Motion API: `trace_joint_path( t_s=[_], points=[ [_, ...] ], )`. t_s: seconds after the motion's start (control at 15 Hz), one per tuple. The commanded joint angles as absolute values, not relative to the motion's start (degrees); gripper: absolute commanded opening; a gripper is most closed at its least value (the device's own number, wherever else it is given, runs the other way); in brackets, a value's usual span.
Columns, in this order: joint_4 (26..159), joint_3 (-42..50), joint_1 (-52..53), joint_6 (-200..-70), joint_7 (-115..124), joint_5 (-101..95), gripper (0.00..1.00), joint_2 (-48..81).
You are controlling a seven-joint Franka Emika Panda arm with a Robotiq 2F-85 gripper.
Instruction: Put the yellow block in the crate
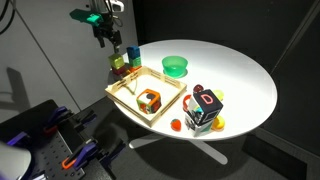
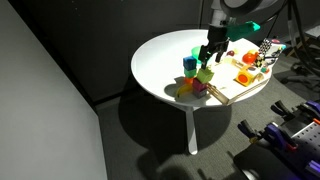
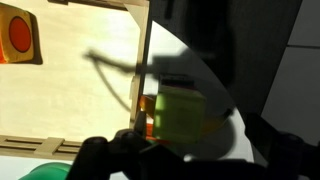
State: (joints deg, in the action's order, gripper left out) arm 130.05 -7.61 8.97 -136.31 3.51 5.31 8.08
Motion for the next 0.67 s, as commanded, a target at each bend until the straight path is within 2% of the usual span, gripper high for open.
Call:
trace_joint_path(
  t_s=[0.0, 0.6],
  points=[
    [126.1, -7.6, 9.5, -136.3, 6.7, 3.3, 1.00, 11.8],
    [120.9, -7.0, 11.4, -135.2, 11.6, -1.0, 1.00, 17.4]
  ],
)
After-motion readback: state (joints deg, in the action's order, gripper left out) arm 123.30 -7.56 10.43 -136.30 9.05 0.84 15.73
